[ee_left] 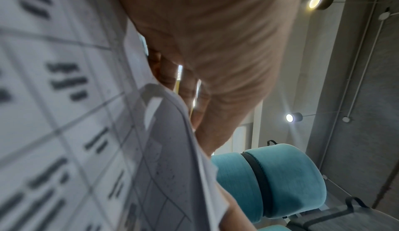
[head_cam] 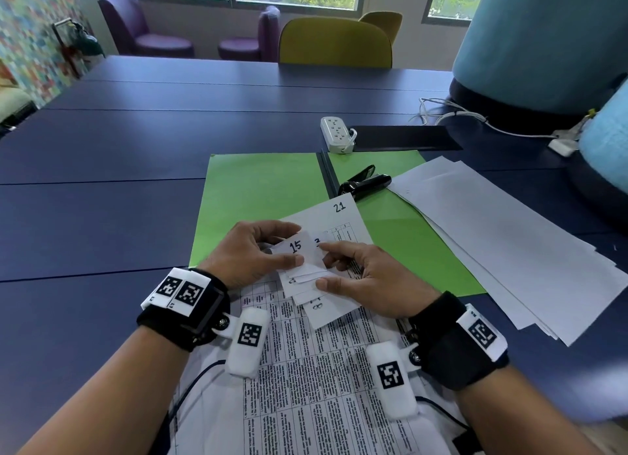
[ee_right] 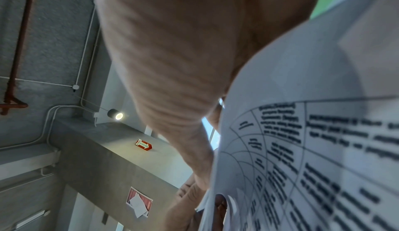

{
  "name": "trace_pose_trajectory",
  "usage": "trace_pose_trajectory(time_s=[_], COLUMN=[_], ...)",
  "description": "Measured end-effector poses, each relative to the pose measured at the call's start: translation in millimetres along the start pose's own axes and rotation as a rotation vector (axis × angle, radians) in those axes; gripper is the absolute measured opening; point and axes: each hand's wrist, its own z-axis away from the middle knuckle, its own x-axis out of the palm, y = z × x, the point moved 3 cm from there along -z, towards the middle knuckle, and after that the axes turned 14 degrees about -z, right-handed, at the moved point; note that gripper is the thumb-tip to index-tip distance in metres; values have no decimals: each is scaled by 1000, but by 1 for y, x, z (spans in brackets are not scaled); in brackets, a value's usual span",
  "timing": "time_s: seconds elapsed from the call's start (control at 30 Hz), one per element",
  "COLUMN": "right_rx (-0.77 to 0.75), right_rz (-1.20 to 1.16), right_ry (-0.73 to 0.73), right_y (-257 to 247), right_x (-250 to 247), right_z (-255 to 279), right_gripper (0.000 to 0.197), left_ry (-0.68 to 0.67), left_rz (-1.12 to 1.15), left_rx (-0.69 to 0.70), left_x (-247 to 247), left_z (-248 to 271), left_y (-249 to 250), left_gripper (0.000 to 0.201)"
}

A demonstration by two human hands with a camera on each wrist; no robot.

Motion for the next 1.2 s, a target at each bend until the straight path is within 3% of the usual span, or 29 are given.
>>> trace_pose_trajectory(time_s=[0.37,0.63,0.77,0.93,1.07,1.13,1.2], right_rx=[7,17,3,-22,-19,-12,-5], right_rz=[7,2,-25,-27,-40,-34,-32], right_ry=[-1,-13,6,-5,-7,-8,-11], right_y=[2,3,6,2,1,2,3], right_x=[0,0,1,1,1,1,1], right_z=[-1,-1,-2,0,0,0,0], right_gripper=[67,71,69,73,75,69,61], left_ry=[-28,-18,13,68,62,56,57], left_rz=[-12,-3,-42,77,9,-11,-11], left_rx=[3,22,51,14,59,53,32], left_x=[0,0,-2,-1,-1,-1,-1], left_z=[0,-1,-1,-4,-4,-4,-4], left_y=[2,-1,0,1,-2,-6,-6], left_gripper=[41,33,20,45,3,18,21])
